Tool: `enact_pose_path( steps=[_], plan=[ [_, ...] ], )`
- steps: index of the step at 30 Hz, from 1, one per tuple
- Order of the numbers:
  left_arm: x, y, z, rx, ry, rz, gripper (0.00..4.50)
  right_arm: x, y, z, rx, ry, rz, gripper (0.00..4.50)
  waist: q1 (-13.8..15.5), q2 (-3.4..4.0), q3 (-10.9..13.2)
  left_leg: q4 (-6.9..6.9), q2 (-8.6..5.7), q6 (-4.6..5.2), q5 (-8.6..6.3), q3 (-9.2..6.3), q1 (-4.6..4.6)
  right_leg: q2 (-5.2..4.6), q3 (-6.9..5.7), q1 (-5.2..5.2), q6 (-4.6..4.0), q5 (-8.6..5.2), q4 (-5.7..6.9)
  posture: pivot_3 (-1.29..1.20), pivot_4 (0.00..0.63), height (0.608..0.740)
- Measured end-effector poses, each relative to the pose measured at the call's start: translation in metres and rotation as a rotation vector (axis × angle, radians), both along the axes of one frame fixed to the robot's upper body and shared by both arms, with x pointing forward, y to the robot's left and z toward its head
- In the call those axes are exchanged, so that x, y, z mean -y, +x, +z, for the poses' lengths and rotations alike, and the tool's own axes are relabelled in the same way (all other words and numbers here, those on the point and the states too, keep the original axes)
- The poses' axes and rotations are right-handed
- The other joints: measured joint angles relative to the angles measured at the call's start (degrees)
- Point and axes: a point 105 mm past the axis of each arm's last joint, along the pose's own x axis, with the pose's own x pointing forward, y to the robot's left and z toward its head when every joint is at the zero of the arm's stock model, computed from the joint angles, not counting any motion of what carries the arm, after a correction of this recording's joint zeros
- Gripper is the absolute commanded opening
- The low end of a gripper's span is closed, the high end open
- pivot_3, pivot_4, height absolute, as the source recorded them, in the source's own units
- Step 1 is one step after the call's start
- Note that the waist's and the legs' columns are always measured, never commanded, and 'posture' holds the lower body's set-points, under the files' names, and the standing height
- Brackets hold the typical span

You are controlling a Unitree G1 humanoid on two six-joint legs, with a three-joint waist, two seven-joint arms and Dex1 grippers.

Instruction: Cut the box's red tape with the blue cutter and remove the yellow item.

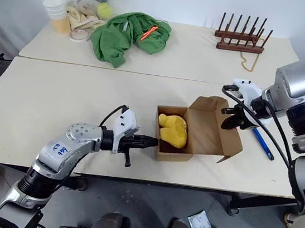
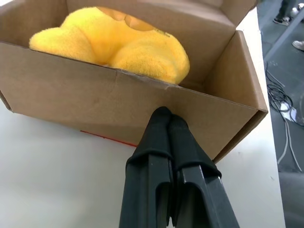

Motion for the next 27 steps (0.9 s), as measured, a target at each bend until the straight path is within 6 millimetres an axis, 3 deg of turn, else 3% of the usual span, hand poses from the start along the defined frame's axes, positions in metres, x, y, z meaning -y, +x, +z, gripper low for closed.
enact_pose_path(
  steps=[8,13,14,18,22,27],
  plan=[
    [-0.019,0.013,0.004,0.064,0.035,0.026,2.59,0.007,-0.009,-0.006,0.007,0.052,0.01,2.9,0.17,0.0,0.0,0.01,0.0,0.0,0.0,0.01,-0.02,0.0,-0.01,0.0,0.0,0.0,-0.04,0.0,0.15,0.74],
    [-0.034,0.021,0.023,0.097,-0.034,0.052,4.07,0.02,-0.017,0.009,0.158,0.148,0.108,4.5,0.14,-0.01,0.01,-0.04,0.0,0.0,0.0,0.0,-0.03,0.0,-0.02,0.0,0.0,0.0,-0.09,0.0,0.15,0.74],
    [-0.041,0.021,0.026,0.097,-0.038,0.055,4.39,0.026,-0.02,0.014,0.211,0.184,0.146,4.5,0.17,-0.03,0.02,-0.05,0.0,0.0,0.0,0.0,-0.03,0.0,-0.02,0.0,0.0,0.0,-0.1,0.0,0.15,0.74],
    [-0.088,0.017,0.037,0.088,-0.026,0.108,4.46,0.054,-0.028,0.034,0.432,0.231,0.222,4.5,-0.18,-0.04,0.03,-0.12,0.02,0.0,0.0,0.12,0.04,0.01,0.02,0.0,0.0,0.0,-0.16,0.0,0.15,0.74],
    [-0.12,0.0,0.023,0.011,-0.036,0.123,4.46,0.069,-0.036,0.034,0.632,0.166,0.403,4.5,-0.76,-0.04,0.04,-0.14,0.03,0.0,0.0,0.23,0.12,-0.01,0.07,0.01,0.01,0.0,-0.13,0.0,0.15,0.74],
    [-0.17,-0.006,0.015,0.062,-0.066,0.258,4.46,0.062,-0.042,0.044,0.927,0.166,0.607,4.5,-1.38,-0.04,0.03,-0.09,0.06,0.0,0.0,0.23,0.21,0.0,0.07,0.1,0.0,0.0,-0.1,0.0,0.15,0.74]
  ],
)
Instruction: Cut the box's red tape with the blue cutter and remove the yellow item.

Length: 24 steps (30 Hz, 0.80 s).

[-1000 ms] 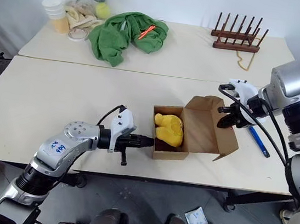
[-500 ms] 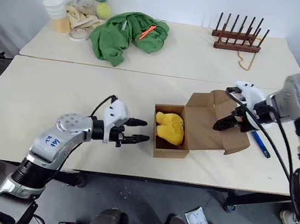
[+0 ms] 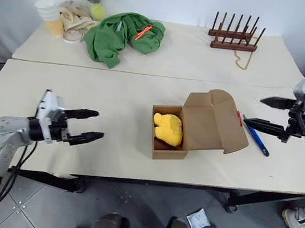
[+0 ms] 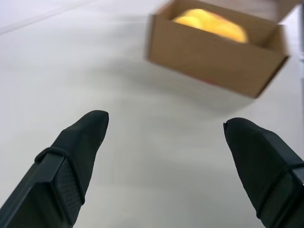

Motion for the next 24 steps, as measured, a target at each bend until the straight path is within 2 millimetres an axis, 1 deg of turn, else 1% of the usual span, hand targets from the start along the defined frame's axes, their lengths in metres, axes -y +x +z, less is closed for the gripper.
enact_pose_path(
  steps=[1,3,4,5,7,9,11,12,13,15,17,18,20,22,24],
  plan=[
    [-0.011,-0.003,-0.004,-0.005,0.017,0.025,4.46,-0.004,-0.003,0.003,0.043,0.041,0.034,4.5,-0.09,0.0,0.0,-0.01,0.01,0.0,0.0,0.0,0.0,0.01,-0.01,0.0,0.0,0.0,-0.01,0.0,0.15,0.74],
    [-0.036,-0.013,-0.017,-0.054,0.048,0.084,4.46,-0.012,-0.012,0.001,0.054,0.086,0.098,4.5,-0.1,0.01,0.0,-0.08,0.01,0.0,0.0,-0.01,0.04,0.0,-0.02,-0.01,0.0,0.0,0.03,0.0,0.15,0.74],
    [-0.046,-0.017,-0.022,-0.08,0.048,0.109,4.46,-0.015,-0.015,-0.002,0.044,0.091,0.121,4.5,-0.09,0.01,0.0,-0.08,0.01,0.0,0.0,-0.01,0.04,0.01,-0.02,-0.01,0.0,0.0,0.01,0.0,0.15,0.74],
    [-0.051,-0.021,-0.024,-0.091,0.043,0.124,4.46,-0.018,-0.019,-0.003,0.043,0.094,0.144,4.5,0.03,0.01,0.01,-0.07,0.01,0.0,0.0,-0.01,0.02,0.0,-0.02,-0.01,0.0,0.0,0.0,0.0,0.15,0.74],
    [-0.059,-0.025,-0.023,-0.091,0.023,0.149,4.46,-0.027,-0.026,-0.004,0.054,0.11,0.198,4.5,0.5,0.01,0.01,0.02,0.01,0.0,0.0,-0.08,0.02,0.0,-0.04,0.08,0.0,0.0,0.0,0.0,0.15,0.74],
    [-0.064,-0.03,-0.018,-0.097,-0.031,0.166,4.46,-0.036,-0.036,-0.01,0.057,0.106,0.249,4.5,0.88,0.0,0.01,0.04,0.02,-0.01,-0.01,-0.09,0.04,0.0,-0.03,0.09,0.0,0.0,0.02,0.0,0.15,0.74],
    [-0.063,-0.035,-0.01,-0.12,-0.107,0.165,4.46,-0.043,-0.045,-0.02,0.043,0.11,0.279,4.5,1.28,-0.01,0.02,0.04,0.02,-0.01,-0.01,-0.11,0.04,0.0,-0.02,0.1,0.0,0.0,0.03,0.0,0.15,0.74],
    [-0.059,-0.035,-0.005,-0.123,-0.123,0.148,4.46,-0.044,-0.047,-0.023,0.037,0.112,0.285,4.5,1.42,-0.01,0.02,0.07,0.01,0.0,-0.01,-0.11,0.04,-0.01,-0.01,0.1,0.0,0.0,0.03,0.0,0.15,0.74],
    [-0.053,-0.035,0.0,-0.126,-0.13,0.125,4.46,-0.045,-0.048,-0.023,0.038,0.111,0.288,4.5,1.55,-0.01,0.02,0.11,0.0,0.0,-0.01,-0.1,0.03,-0.01,0.0,0.11,0.0,0.0,0.05,0.0,0.15,0.74],
    [-0.036,-0.027,0.018,-0.101,-0.123,0.059,4.46,-0.045,-0.051,-0.019,0.059,0.104,0.285,4.5,1.88,-0.03,0.01,0.15,0.0,0.0,0.0,-0.18,0.05,0.0,-0.03,0.16,-0.01,0.01,0.08,0.0,0.15,0.74],
    [-0.012,-0.016,0.036,-0.077,-0.076,-0.035,4.46,-0.038,-0.055,-0.019,0.049,0.083,0.262,4.5,2.48,-0.04,0.01,0.17,-0.02,0.0,0.0,-0.19,0.06,0.0,-0.02,0.19,-0.02,0.01,0.08,0.0,0.15,0.74],
    [0.006,-0.01,0.045,-0.087,-0.039,-0.104,4.46,-0.033,-0.058,-0.019,0.037,0.066,0.248,4.5,2.77,-0.05,0.01,0.18,-0.05,0.0,0.0,-0.16,0.06,0.0,0.0,0.19,-0.02,0.01,0.08,0.0,0.15,0.74],
    [0.035,-0.007,0.059,-0.09,0.039,-0.231,4.46,-0.027,-0.061,-0.017,0.029,0.051,0.226,4.5,2.74,-0.04,0.01,0.15,-0.05,0.0,0.0,-0.11,0.08,0.0,0.01,0.18,-0.02,0.01,0.08,0.0,0.15,0.74],
    [0.076,0.002,0.074,-0.05,0.11,-0.366,4.46,-0.021,-0.063,-0.014,0.029,0.045,0.197,4.5,2.99,-0.04,0.01,0.15,-0.05,0.0,0.0,-0.1,0.09,0.01,-0.03,0.19,-0.02,0.01,0.1,0.0,0.15,0.74],
    [0.108,0.009,0.079,-0.027,0.171,-0.459,4.46,-0.02,-0.065,-0.013,0.036,0.041,0.19,4.5,2.96,-0.04,0.01,0.15,-0.06,0.0,0.0,-0.09,0.09,0.02,-0.03,0.19,-0.02,0.02,0.1,0.0,0.15,0.74]
  ],
)
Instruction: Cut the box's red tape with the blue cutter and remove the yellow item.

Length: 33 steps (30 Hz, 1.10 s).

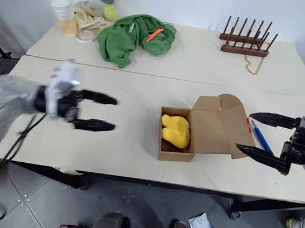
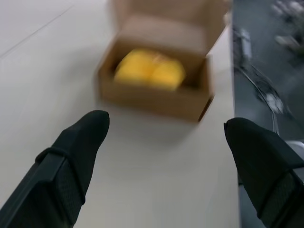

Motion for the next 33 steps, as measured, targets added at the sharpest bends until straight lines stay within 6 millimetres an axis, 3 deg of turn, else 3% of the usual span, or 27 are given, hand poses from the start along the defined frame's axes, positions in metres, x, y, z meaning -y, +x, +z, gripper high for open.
enact_pose_path(
  steps=[5,10,13,22,27,33],
  plan=[
    [0.078,0.028,0.003,0.004,0.072,-0.096,4.46,-0.005,-0.006,-0.008,-0.051,-0.008,-0.002,4.5,-0.13,-0.05,0.03,0.0,-0.01,0.02,0.01,0.01,-0.09,0.02,-0.01,-0.07,0.0,0.0,-0.08,0.0,0.15,0.74],
    [0.112,0.054,-0.015,0.076,0.237,-0.092,4.46,-0.006,-0.012,-0.011,-0.067,-0.005,-0.038,4.5,-0.34,-0.11,0.07,-0.08,-0.01,0.02,0.01,0.02,-0.1,0.02,-0.05,-0.09,0.0,0.0,-0.13,0.0,0.15,0.74],
    [0.135,0.058,-0.029,0.109,0.344,-0.143,4.46,-0.016,-0.018,-0.012,-0.054,0.018,-0.033,4.5,0.16,-0.19,0.11,0.0,-0.02,0.05,0.0,0.02,-0.17,0.0,-0.03,-0.09,0.02,0.01,-0.19,0.0,0.15,0.74],
    [0.145,0.07,-0.032,0.176,0.498,-0.198,4.46,-0.019,-0.023,-0.015,-0.036,0.057,-0.075,4.5,0.21,-0.2,0.12,-0.01,-0.02,0.07,-0.01,0.01,-0.19,0.0,-0.04,-0.11,0.02,0.01,-0.19,0.0,0.15,0.74],
    [0.143,0.067,-0.044,0.148,0.576,-0.257,4.46,-0.02,-0.023,-0.015,-0.027,0.069,-0.084,4.5,0.15,-0.2,0.12,0.0,-0.02,0.07,-0.01,0.01,-0.19,0.0,-0.04,-0.11,0.02,0.01,-0.17,0.0,0.15,0.74],
    [0.145,0.066,-0.044,0.159,0.616,-0.292,2.95,-0.02,-0.022,-0.013,-0.019,0.074,-0.088,4.5,0.17,-0.21,0.12,0.0,-0.02,0.08,-0.02,0.0,-0.19,0.0,-0.04,-0.11,0.02,0.01,-0.18,0.0,0.15,0.74]
  ],
)
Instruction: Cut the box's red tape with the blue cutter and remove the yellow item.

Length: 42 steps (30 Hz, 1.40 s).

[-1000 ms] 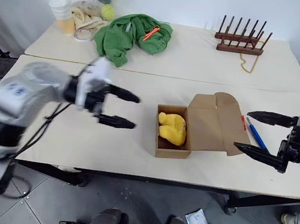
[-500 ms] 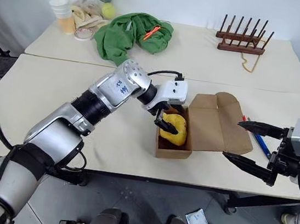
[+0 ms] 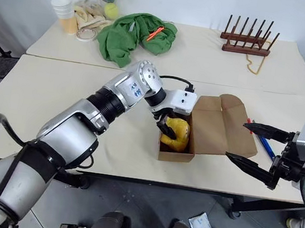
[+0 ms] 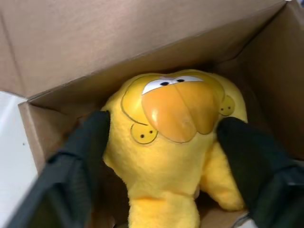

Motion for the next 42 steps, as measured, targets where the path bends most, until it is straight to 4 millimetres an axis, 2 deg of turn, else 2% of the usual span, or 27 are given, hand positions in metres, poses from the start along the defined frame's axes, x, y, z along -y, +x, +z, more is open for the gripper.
enact_pose_path(
  steps=[6,10,17,20,21,23,26,28,31,34,39,42],
  plan=[
    [0.003,0.001,0.002,0.001,-0.032,-0.004,1.12,-0.001,0.0,0.001,0.016,-0.001,0.001,4.5,0.02,0.0,0.0,0.01,0.0,0.0,0.0,0.0,-0.01,0.0,0.0,0.0,0.0,0.0,0.0,0.0,0.15,0.74],
    [0.008,0.0,0.009,-0.031,-0.114,0.009,0.1,0.0,0.001,0.0,0.014,-0.002,-0.001,4.5,0.02,0.0,0.0,0.02,0.0,0.01,0.0,-0.01,-0.01,0.0,-0.01,0.0,0.0,0.0,0.01,0.0,0.15,0.74],
    [0.018,0.0,0.035,-0.144,-0.354,0.074,0.02,0.004,0.004,0.0,0.024,-0.005,-0.013,4.5,-0.02,0.0,0.0,0.02,0.0,0.01,0.0,-0.01,-0.01,0.0,-0.01,0.0,0.0,0.0,0.03,0.0,0.15,0.74],
    [0.026,-0.004,0.066,-0.263,-0.639,0.074,0.02,0.003,0.007,0.004,0.06,0.002,-0.019,4.5,-0.16,0.0,0.0,0.02,0.01,0.01,0.0,-0.02,0.0,0.0,-0.01,0.0,0.01,0.0,0.05,0.0,0.15,0.74],
    [0.025,-0.004,0.082,-0.305,-0.772,0.064,0.02,0.003,0.009,0.005,0.071,0.01,-0.02,4.5,-0.26,0.01,-0.01,0.02,0.01,0.01,0.0,-0.02,0.01,-0.01,0.0,0.0,0.01,0.0,0.06,0.0,0.15,0.74],
    [0.018,-0.002,0.101,-0.336,-0.932,0.061,0.02,0.001,0.011,0.006,0.081,0.018,-0.019,4.5,-0.38,0.01,-0.01,0.01,0.01,0.01,0.0,-0.02,0.04,0.0,-0.01,0.0,0.0,0.0,0.08,0.0,0.15,0.74],
    [-0.011,0.012,0.117,-0.356,-1.191,0.122,0.02,-0.004,0.015,0.007,0.101,0.039,-0.004,4.5,-0.89,0.02,-0.01,0.0,0.01,0.01,0.0,-0.02,0.09,0.0,0.0,0.02,0.0,0.0,0.12,0.0,0.15,0.74],
    [-0.045,0.023,0.113,-0.316,-1.287,0.201,0.02,-0.011,0.019,0.008,0.114,0.076,0.011,4.5,-1.68,0.05,-0.03,-0.02,0.01,0.0,0.01,-0.02,0.11,0.0,0.01,0.01,0.0,0.0,0.16,0.0,0.15,0.74],
    [-0.108,0.031,0.087,-0.195,-1.299,0.347,0.02,-0.023,0.023,0.01,0.136,0.128,0.041,4.5,-2.82,0.08,-0.05,-0.1,0.04,-0.02,0.02,-0.06,0.2,0.01,0.01,-0.01,0.0,0.0,0.27,0.0,0.15,0.74],
    [-0.177,0.027,0.054,-0.054,-1.238,0.526,0.02,-0.034,0.026,0.007,0.141,0.158,0.078,4.5,-3.19,0.06,-0.04,-0.08,0.04,-0.03,0.02,-0.14,0.18,0.0,-0.04,-0.01,0.0,0.0,0.28,0.0,0.15,0.74],
    [-0.246,0.01,0.031,0.119,-1.137,0.732,0.02,-0.05,0.029,0.001,0.133,0.175,0.139,4.5,-1.98,0.0,-0.02,0.02,0.01,-0.03,0.01,-0.23,0.13,-0.03,-0.06,0.06,0.07,0.04,0.26,0.0,0.15,0.74],
    [-0.301,-0.004,-0.007,0.238,-1.003,0.97,0.02,-0.06,0.033,-0.004,0.139,0.193,0.18,4.5,-2.14,0.03,-0.06,-0.05,0.02,-0.04,0.01,-0.18,0.25,-0.02,-0.01,0.09,0.07,0.04,0.28,0.0,0.15,0.74]
  ],
)
